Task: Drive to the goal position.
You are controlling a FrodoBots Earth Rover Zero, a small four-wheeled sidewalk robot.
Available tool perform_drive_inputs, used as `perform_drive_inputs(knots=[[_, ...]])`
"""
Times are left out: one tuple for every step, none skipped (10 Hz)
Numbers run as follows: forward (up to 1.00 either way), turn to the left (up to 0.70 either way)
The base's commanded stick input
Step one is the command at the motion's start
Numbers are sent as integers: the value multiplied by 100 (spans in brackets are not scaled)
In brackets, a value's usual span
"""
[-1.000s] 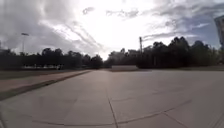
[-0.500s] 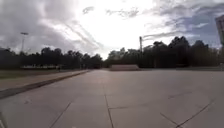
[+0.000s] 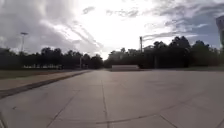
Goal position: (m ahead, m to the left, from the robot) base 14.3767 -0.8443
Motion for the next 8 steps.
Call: perform_drive_inputs(knots=[[70, -14], [70, 0], [70, 0], [70, 0], [70, 0], [70, 0], [70, 19], [70, 35]])
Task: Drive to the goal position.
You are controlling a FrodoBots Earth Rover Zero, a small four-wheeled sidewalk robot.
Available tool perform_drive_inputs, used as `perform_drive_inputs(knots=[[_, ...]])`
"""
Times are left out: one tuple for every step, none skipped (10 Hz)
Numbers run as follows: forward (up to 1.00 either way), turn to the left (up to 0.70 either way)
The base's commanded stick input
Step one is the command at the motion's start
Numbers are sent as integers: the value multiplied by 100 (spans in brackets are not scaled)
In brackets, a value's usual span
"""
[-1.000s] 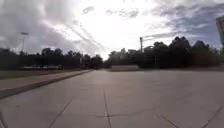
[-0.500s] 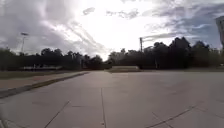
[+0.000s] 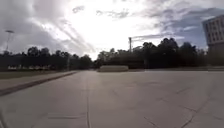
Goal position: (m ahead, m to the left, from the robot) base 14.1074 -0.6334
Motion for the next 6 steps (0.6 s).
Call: perform_drive_inputs(knots=[[70, 35], [70, 35], [70, 35], [70, 35], [70, 35], [70, 28]])
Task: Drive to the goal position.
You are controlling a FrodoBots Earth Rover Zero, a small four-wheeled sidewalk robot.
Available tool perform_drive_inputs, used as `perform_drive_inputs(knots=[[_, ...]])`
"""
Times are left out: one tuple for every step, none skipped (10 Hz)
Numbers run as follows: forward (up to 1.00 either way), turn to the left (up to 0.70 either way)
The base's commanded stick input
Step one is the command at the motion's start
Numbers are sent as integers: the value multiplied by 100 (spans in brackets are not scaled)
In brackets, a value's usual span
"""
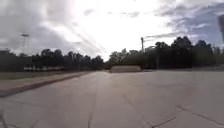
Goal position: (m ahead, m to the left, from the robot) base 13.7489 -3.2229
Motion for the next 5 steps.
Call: perform_drive_inputs(knots=[[70, 0], [70, 0], [70, 0], [70, 0], [70, 0]])
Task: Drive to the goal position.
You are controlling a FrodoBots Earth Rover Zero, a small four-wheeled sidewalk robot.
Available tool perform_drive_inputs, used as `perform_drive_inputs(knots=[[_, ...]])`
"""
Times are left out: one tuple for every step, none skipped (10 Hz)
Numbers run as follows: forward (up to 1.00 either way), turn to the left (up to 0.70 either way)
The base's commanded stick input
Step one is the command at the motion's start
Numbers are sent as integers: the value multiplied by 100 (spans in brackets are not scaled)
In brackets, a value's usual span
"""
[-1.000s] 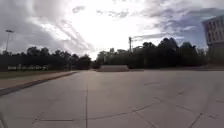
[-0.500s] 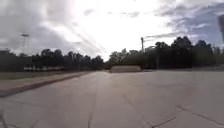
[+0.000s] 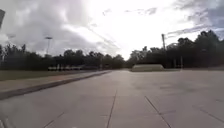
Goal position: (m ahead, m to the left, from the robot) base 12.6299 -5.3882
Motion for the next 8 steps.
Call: perform_drive_inputs(knots=[[70, 0], [70, -5], [70, -35], [70, -35], [70, -35], [70, -35], [70, -35], [70, -35]])
